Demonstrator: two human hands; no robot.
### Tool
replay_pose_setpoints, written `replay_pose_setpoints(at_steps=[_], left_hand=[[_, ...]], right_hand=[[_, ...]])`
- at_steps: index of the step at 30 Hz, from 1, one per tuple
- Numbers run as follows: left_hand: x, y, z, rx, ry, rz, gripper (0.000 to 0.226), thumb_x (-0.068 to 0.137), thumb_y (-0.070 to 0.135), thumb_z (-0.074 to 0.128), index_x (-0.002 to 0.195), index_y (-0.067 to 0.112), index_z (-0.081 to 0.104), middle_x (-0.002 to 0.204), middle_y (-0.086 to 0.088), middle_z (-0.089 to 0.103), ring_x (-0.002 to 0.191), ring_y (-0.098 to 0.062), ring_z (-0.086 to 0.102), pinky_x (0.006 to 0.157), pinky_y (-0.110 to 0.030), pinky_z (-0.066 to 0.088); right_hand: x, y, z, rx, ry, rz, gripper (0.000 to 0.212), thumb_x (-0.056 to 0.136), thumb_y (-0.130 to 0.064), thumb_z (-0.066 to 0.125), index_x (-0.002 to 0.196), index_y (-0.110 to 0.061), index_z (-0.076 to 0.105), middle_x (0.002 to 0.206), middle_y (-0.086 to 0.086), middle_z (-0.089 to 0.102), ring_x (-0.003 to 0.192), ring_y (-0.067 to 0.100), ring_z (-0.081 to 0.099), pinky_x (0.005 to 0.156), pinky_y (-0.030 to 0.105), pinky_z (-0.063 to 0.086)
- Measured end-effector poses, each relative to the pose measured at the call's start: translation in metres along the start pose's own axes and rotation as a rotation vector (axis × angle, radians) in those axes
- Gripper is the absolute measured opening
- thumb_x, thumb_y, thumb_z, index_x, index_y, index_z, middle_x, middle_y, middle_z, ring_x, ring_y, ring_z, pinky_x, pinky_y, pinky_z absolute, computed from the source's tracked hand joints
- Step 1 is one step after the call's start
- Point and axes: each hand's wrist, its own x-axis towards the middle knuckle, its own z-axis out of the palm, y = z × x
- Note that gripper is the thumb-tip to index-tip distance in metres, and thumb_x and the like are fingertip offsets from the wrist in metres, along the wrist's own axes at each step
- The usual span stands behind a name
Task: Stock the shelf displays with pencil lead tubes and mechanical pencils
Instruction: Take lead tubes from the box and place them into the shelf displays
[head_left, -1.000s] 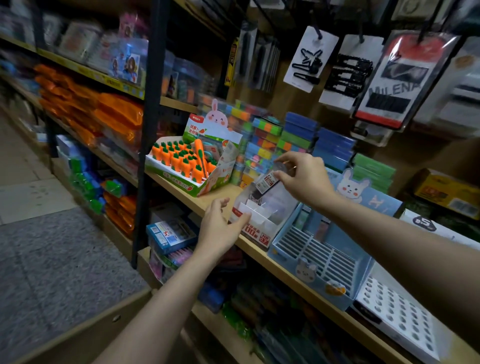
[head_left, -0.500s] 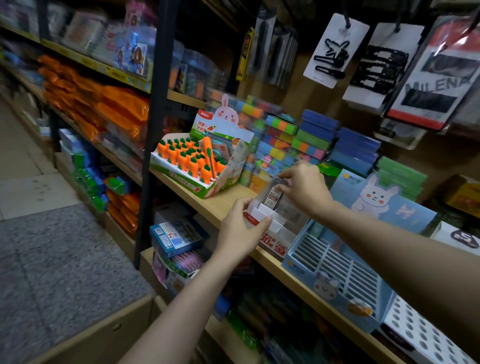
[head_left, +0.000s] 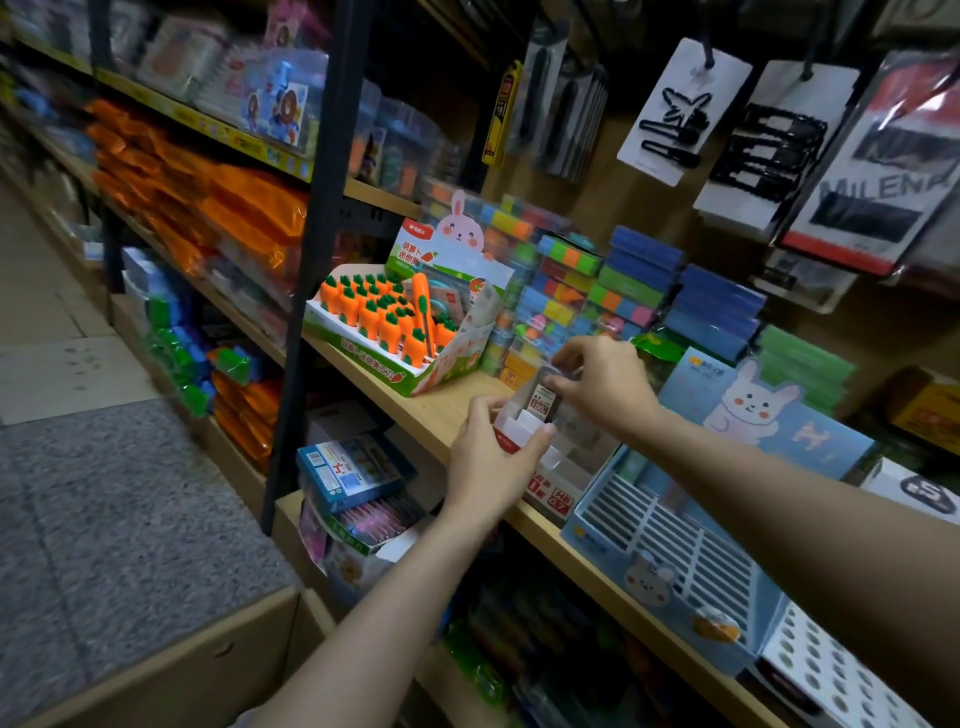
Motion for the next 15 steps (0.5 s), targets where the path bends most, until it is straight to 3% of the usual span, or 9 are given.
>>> replay_pose_setpoints(at_steps=[5, 10, 15], left_hand=[[0.002, -0.003, 0.006, -0.019, 0.019, -0.043, 0.051, 0.082, 0.044, 0.070, 0.120, 0.031, 0.039, 0.120, 0.002, 0.057, 0.092, -0.008, 0.057, 0.045, -0.009, 0.041], [0.005, -0.005, 0.003, -0.018, -0.005, -0.049, 0.048, 0.080, 0.045, 0.070, 0.116, 0.033, 0.041, 0.115, 0.004, 0.059, 0.090, -0.004, 0.058, 0.045, -0.007, 0.039], [0.005, -0.006, 0.003, -0.025, -0.020, -0.039, 0.045, 0.080, 0.043, 0.070, 0.114, 0.033, 0.042, 0.112, 0.005, 0.059, 0.087, -0.003, 0.059, 0.044, -0.004, 0.040]], right_hand=[[0.009, 0.002, -0.002, 0.125, -0.029, 0.102, 0.020, 0.082, -0.027, 0.077, 0.098, -0.015, 0.072, 0.090, 0.000, 0.068, 0.083, 0.012, 0.064, 0.076, 0.032, 0.058], [0.010, 0.002, -0.005, 0.134, -0.050, 0.112, 0.019, 0.080, -0.026, 0.079, 0.094, -0.014, 0.075, 0.089, 0.000, 0.072, 0.080, 0.010, 0.067, 0.076, 0.032, 0.059], [0.000, 0.001, -0.006, -0.145, 0.016, 0.006, 0.030, 0.082, -0.035, 0.075, 0.108, -0.018, 0.074, 0.110, 0.006, 0.068, 0.097, 0.022, 0.065, 0.082, 0.041, 0.056]])
